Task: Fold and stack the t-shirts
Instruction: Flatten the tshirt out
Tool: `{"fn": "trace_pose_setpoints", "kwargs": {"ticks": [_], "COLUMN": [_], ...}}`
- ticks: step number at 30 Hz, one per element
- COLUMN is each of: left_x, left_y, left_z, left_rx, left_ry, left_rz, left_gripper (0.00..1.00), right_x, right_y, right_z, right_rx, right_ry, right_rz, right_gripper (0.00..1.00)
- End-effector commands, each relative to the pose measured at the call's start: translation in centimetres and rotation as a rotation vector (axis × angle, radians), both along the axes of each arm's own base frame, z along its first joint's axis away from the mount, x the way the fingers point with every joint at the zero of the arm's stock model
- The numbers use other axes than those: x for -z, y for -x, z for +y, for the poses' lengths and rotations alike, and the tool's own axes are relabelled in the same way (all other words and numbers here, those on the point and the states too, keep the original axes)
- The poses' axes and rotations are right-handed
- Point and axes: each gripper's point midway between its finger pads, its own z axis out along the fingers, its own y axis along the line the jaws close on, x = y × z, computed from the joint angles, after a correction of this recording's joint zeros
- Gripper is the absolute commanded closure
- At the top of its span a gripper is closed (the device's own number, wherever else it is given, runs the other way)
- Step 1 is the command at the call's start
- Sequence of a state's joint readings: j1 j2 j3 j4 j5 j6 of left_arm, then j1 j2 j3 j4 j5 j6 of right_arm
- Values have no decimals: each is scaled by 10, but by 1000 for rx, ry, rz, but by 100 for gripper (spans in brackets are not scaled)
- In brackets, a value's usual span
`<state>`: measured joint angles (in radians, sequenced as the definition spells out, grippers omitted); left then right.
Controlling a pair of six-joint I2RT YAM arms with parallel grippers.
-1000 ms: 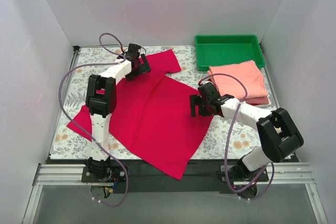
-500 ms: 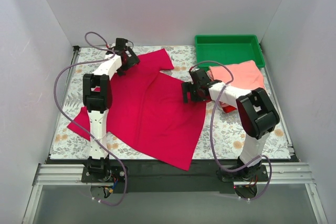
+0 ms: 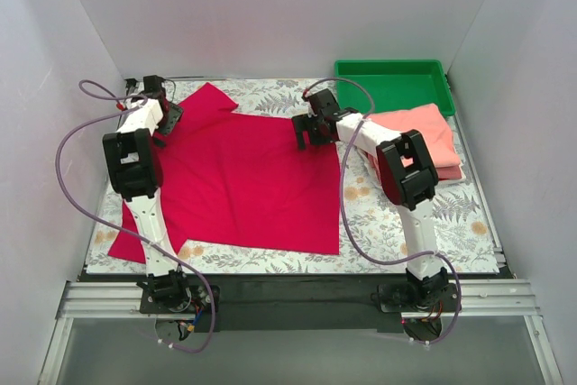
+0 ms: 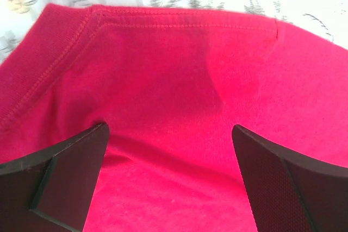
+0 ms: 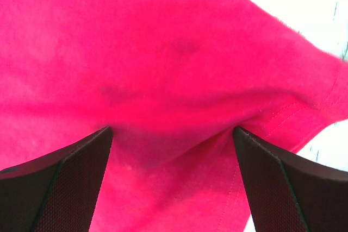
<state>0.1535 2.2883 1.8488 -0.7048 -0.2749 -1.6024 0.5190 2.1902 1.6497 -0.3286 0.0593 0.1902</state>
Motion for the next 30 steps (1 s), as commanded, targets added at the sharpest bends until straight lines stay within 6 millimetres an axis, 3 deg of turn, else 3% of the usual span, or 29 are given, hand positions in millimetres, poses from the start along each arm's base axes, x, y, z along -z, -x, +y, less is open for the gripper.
{"fn": "trace_pose_setpoints", "kwargs": {"ticks": [1,3,4,6,7,9,10,14,16,19,21,22,24,26,27,30], "left_x": [61,61,60,61,62,61,61,52,43,14,-16,-24,-51,-59,-73,-80], "left_y": [68,66,64,63,62,57,56,52,51,48,45,47,49,56,58,66], "left_z": [-20,-25,-28,-33,-35,-41,-43,-55,-59,-63,-63,-62,-62,-64,-63,-61], "left_rx": [-39,-45,-58,-74,-94,-86,-90,-65,-46,-13,2,4,18,27,33,30], "left_ry": [77,110,124,161,174,207,218,232,220,195,178,167,149,141,133,108], "left_rz": [256,240,231,220,211,192,188,162,148,97,38,26,-24,-32,-57,-69], "left_gripper": [2,2,2,2,2,2,2,2,2,2,2,2,2,2,2,2], "right_x": [41,51,42,48,37,45,38,35,27,3,-23,-45,-57,-81,-79,-94], "right_y": [8,0,-14,-29,-44,-55,-66,-75,-73,-70,-68,-67,-56,-44,-40,-19], "right_z": [-11,-16,-13,-19,-17,-24,-25,-34,-29,-24,-18,-15,-5,3,-5,5], "right_rx": [-19,-7,-4,10,13,19,19,27,-7,-38,-60,-77,-107,-122,-92,-69], "right_ry": [73,80,63,56,36,40,34,36,15,-10,-17,-24,-16,-3,48,64], "right_rz": [130,152,123,124,97,102,76,64,59,28,-12,-51,-70,-112,-121,-140], "right_gripper": [2,2,2,2,2,2,2,2,2,2,2,2,2,2,2,2]}}
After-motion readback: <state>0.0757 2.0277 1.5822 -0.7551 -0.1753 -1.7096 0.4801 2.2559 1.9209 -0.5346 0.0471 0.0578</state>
